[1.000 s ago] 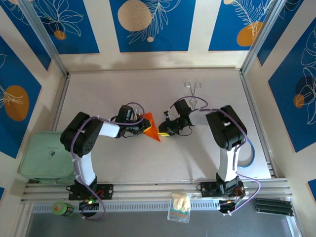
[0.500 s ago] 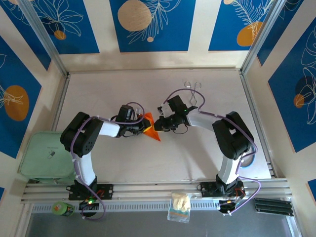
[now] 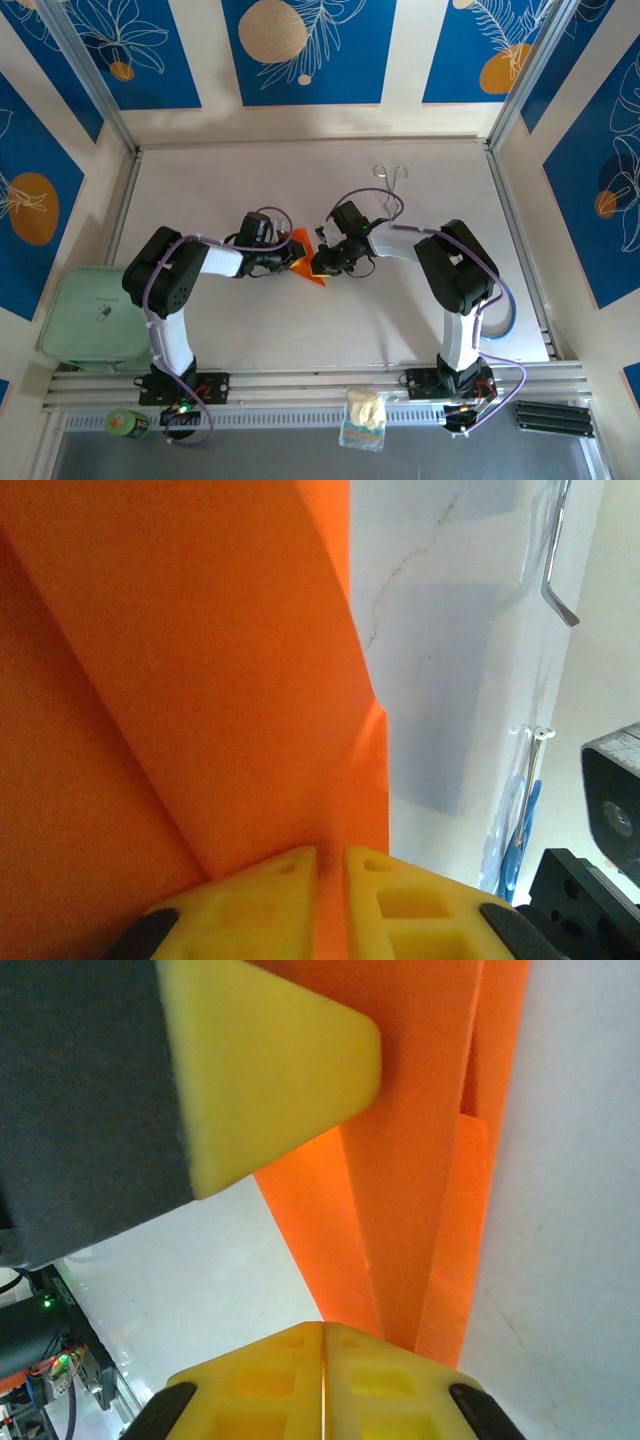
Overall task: Fold a paper plane with a square sheet of paper (pick it up from the middle)
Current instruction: Fourth fold the wing at the center of the table.
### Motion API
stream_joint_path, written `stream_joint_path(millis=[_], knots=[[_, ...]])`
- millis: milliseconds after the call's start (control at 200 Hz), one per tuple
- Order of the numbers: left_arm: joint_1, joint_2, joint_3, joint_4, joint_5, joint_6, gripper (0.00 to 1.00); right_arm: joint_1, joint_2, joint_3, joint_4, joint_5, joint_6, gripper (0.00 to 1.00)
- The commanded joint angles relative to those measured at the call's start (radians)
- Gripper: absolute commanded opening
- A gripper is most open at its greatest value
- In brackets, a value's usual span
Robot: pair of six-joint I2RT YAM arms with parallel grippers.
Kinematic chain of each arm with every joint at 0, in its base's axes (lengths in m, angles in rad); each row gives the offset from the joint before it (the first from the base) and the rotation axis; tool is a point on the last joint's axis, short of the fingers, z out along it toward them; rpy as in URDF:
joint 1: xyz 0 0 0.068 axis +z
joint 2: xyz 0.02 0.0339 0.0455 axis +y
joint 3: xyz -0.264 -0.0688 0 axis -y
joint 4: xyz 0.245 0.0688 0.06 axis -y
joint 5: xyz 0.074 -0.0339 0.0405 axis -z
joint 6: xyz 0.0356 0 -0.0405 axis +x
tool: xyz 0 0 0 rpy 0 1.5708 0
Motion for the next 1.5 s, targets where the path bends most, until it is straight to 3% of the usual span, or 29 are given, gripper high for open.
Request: stream_joint_path(millis=[0, 1005, 1491], knots=[[0.009, 0.037, -0.005, -0.095, -0.047, -0.004, 0.17, -0.008, 0.012, 0.018, -0.03, 0.006, -0.003, 0.08], [0.009, 0.044, -0.008, -0.111, -0.054, -0.009, 0.17, -0.011, 0.051, 0.01, -0.068, 0.028, -0.004, 0.08], [0.007, 0.052, 0.023, -0.271, -0.11, -0.014, 0.16, -0.015, 0.056, 0.012, -0.101, 0.021, -0.025, 0.08]])
